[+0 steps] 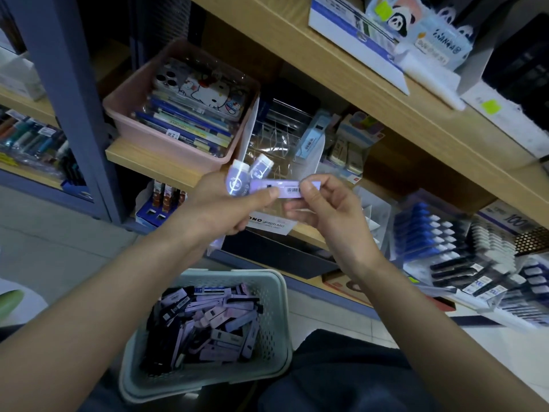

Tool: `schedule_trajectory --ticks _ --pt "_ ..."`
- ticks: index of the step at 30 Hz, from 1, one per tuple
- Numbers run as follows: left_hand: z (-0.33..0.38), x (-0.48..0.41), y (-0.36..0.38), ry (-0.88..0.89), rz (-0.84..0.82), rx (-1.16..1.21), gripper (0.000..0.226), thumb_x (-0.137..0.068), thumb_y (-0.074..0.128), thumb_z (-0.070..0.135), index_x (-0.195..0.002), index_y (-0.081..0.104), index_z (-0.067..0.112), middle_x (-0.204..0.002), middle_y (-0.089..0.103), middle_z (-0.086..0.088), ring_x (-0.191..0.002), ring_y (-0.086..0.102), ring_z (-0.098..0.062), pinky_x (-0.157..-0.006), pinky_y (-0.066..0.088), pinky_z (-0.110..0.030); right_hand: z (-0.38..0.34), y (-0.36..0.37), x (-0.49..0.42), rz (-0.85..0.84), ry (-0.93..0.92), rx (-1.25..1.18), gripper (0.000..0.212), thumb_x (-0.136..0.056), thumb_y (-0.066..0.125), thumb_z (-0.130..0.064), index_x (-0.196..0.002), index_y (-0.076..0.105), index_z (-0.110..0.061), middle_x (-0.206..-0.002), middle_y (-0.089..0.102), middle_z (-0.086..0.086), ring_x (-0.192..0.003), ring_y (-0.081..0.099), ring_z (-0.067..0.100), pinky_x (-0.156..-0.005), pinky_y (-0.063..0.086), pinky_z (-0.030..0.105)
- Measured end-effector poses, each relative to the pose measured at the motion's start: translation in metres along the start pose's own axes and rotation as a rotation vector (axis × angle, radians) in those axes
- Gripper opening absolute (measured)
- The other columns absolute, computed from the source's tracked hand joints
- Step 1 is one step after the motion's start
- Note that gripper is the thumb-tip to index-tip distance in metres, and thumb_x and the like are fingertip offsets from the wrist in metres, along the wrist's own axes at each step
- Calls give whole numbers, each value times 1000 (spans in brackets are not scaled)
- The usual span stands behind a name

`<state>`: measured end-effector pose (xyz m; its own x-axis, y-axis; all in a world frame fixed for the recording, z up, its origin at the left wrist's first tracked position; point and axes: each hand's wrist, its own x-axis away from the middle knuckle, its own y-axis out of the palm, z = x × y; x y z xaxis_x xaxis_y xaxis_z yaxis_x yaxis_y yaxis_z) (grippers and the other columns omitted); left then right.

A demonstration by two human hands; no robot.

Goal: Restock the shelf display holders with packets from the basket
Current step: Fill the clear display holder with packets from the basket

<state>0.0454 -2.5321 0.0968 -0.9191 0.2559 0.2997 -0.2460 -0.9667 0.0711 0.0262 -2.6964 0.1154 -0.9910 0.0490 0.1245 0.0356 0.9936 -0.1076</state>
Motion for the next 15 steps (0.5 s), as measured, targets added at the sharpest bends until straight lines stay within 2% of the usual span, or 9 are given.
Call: schedule_trajectory --ticks 1,5,8,11,13,15 --pt "1 1 0 21 34 23 9 -84 66 27 -80 64 19 -37 45 11 -34 39 1 -36 34 -11 1 -2 2 -23 1 65 5 -91 52 -10 -88 56 -8 -76 67 3 -70 67 12 -66 54 18" --pt "4 4 0 84 85 43 18 -83 68 21 -67 60 19 -37 44 10 -35 35 -1 -36 32 -12 9 -3 14 -176 -97 586 4 -88 63 -14 -85 64 -17 -83 66 -7 -79 62 7 -73 49 18" --pt "4 6 1 80 47 5 16 -82 69 21 -70 60 18 -36 44 11 -34 37 -1 -36 33 -12 10 7 17 -199 -121 536 8 -88 64 -18 -94 59 -19 -82 66 -3 -75 62 10 -71 50 26" --pt "3 7 0 86 66 -17 14 -86 65 22 -73 60 19 -36 47 12 -34 40 1 -37 33 -10 5 17 10 -192 -123 463 10 -89 62 -15 -94 55 -19 -78 66 3 -67 65 13 -66 54 26" --pt "3 5 -5 83 115 -26 19 -91 58 23 -73 56 17 -42 47 9 -34 39 1 -37 33 -9 0 20 -1 -103 -153 492 12 -90 60 -14 -92 52 -22 -82 67 1 -72 68 14 -69 58 33" --pt "3 1 -11 59 166 -21 23 -95 52 23 -73 53 16 -51 44 3 -33 37 0 -37 32 -9 -4 21 -17 37 -219 530 16 -91 57 -13 -87 47 -25 -87 65 2 -81 68 24 -70 57 44"
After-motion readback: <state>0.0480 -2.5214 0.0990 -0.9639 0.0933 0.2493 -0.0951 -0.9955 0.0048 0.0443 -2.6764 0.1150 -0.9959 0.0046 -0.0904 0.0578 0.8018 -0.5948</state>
